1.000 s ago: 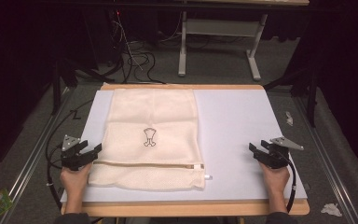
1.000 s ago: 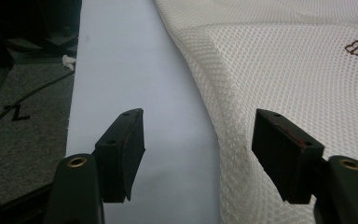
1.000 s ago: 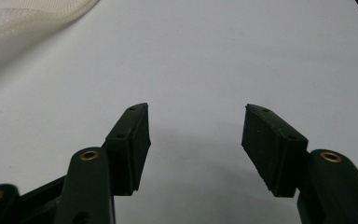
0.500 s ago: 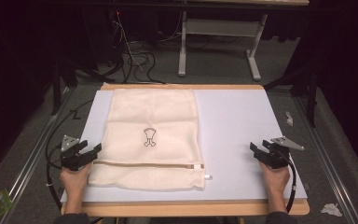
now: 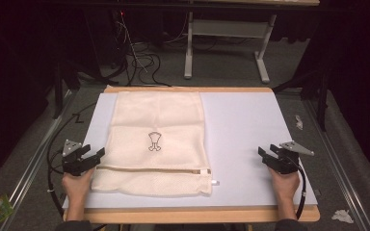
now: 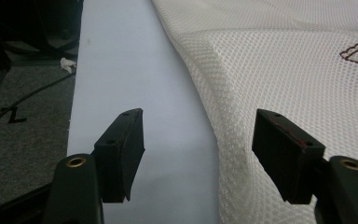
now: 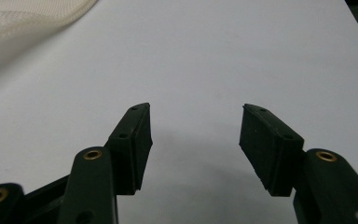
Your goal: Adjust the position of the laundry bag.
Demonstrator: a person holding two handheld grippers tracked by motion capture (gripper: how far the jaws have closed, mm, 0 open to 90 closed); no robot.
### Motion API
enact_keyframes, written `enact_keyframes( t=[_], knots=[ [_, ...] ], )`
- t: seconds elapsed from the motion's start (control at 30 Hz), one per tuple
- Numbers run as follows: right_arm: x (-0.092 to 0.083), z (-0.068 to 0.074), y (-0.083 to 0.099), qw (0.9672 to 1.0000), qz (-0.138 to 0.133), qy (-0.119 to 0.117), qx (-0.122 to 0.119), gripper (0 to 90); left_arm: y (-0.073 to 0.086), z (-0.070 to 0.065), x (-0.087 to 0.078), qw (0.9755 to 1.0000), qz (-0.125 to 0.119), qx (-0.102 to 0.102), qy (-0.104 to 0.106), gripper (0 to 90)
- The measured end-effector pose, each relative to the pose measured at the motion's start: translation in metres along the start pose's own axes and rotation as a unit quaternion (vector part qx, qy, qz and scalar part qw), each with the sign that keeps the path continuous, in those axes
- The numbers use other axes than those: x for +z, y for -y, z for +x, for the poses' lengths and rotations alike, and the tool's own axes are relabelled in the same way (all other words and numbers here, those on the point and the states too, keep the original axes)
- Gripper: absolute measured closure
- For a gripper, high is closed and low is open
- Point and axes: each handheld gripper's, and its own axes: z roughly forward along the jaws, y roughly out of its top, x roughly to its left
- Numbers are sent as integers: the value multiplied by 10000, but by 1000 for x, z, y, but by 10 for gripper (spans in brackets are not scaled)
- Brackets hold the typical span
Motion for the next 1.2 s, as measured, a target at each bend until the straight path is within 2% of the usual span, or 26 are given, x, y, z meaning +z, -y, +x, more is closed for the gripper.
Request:
enact_keyframes(
  t=[0.2,0.23,0.27,0.33,0.43,0.53,0.77,0.8,0.9,0.97,1.07,1.17,1.2],
  knots=[
    [0,1,0,10000,-12,-20,-82,448,0,1,1,10000,52,-36,72,338],
    [-1,0,0,9999,-61,-57,-61,454,0,0,-1,10000,-47,5,25,339],
    [-1,0,0,9999,-61,-57,-61,454,0,0,-1,10000,-47,5,25,352],
    [-3,-1,1,9998,-162,-94,40,473,1,0,-3,9998,-185,-36,-8,367],
    [-5,-5,2,9993,-264,-196,151,471,0,1,-1,9999,-103,-65,14,358],
    [-5,-3,1,9995,-226,-164,114,474,0,0,-1,9999,-97,-30,-20,358],
    [-2,-3,-1,9997,-170,-145,132,478,-1,6,-1,9994,-61,-270,187,325],
    [-2,-3,-2,9995,-180,-163,201,475,-1,7,-2,9994,-54,-278,218,321],
    [0,-3,-3,9994,-96,-169,269,476,-2,6,-2,9993,-41,-284,222,321],
    [1,0,-7,9996,-47,-186,230,476,-5,5,-2,9994,-6,-246,250,307],
    [3,2,-9,9992,-87,-278,268,475,-11,2,-2,9994,-11,-197,291,299],
    [10,5,-13,9989,74,-396,233,461,-16,0,-2,9994,56,-119,311,293],
    [11,11,-15,9984,153,-471,263,456,-17,0,-3,9994,71,-109,322,282]
  ],
)
